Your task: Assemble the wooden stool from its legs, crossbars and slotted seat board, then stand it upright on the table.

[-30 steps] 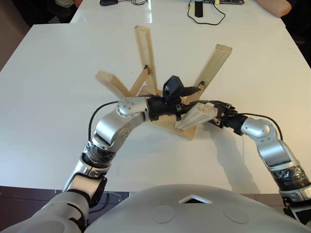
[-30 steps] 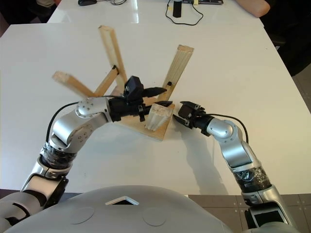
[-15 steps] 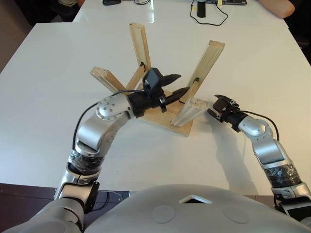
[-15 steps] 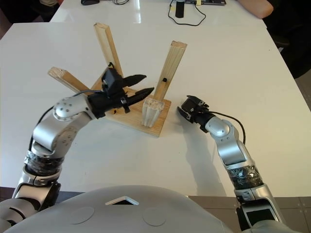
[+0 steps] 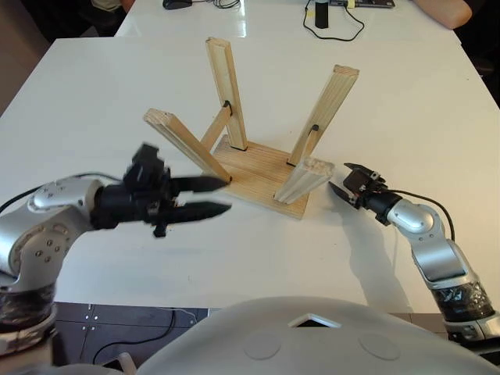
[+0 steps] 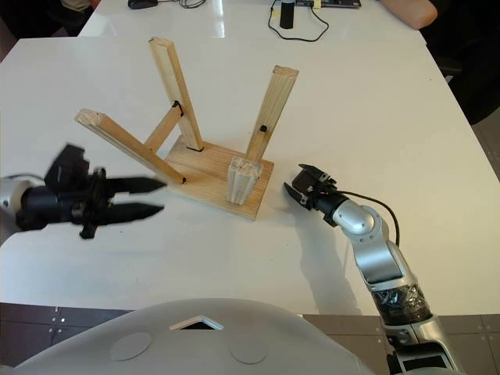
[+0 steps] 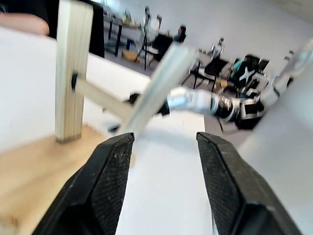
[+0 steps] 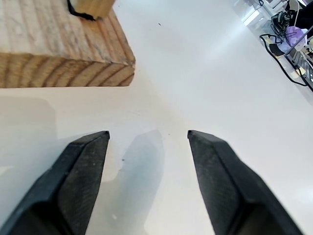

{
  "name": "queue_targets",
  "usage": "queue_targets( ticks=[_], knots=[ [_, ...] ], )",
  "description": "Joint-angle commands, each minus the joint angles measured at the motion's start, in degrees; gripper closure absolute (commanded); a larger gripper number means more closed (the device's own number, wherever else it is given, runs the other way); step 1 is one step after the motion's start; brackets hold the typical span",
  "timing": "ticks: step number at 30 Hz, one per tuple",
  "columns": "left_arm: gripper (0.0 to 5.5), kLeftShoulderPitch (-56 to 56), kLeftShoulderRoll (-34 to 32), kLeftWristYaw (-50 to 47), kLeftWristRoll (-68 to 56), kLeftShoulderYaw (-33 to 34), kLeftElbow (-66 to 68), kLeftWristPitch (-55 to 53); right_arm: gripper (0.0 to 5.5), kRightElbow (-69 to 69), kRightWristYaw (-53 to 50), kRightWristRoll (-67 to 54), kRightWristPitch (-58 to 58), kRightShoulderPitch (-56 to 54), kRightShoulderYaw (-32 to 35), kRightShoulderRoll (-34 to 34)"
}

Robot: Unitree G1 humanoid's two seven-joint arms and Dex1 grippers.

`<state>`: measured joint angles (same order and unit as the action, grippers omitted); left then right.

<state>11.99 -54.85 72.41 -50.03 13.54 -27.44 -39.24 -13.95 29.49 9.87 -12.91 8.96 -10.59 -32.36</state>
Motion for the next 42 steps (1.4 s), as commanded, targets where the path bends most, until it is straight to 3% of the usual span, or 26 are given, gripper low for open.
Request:
queue_targets(
  ticks=[1,9,15,21,25,28,34,42],
  knots=[
    [3.12,1.28,-5.13,4.07,21.59,-7.4,16.2,18.63,2.55,-2.18,3.77,-1.38,-3.1,5.09,-0.34,-2.44],
    [3.12,-22.01,9.88,-19.21,34.02,-7.72,42.47,29.82,2.55,-9.3,8.29,-4.34,-5.37,9.41,-1.04,-5.18],
    [3.12,-18.41,13.72,-20.39,44.66,-17.23,44.71,43.07,2.55,-11.11,7.71,-4.63,-7.26,9.75,-2.58,-4.18],
    [3.12,-13.27,13.21,-18.56,46.88,-20.15,42.49,46.98,2.55,-10.26,7.46,-3.94,-7.25,9.61,-5.12,-3.92],
    [3.12,-7.8,15.47,-16.61,39.9,-21.68,29.67,40.06,2.55,-11.25,6.82,-4.77,-7.34,9.82,-7.05,-2.41],
    [3.12,-3.42,16.17,-15.92,32.58,-21.58,18.96,32.39,2.55,-14.4,8.28,-8.97,-7.42,10.35,-4.77,-2.57],
    [3.12,-2.53,15.79,-17.05,15.34,-13.94,4.87,16.31,2.55,-22.11,12.49,-21.53,-9.56,10.91,5.7,-3.7],
    [3.12,-0.88,9.86,-11.66,3.74,-5.15,-2.09,8.36,2.55,-31.39,16.69,-32.46,-12.47,16.6,20.14,-8.23]
  ],
)
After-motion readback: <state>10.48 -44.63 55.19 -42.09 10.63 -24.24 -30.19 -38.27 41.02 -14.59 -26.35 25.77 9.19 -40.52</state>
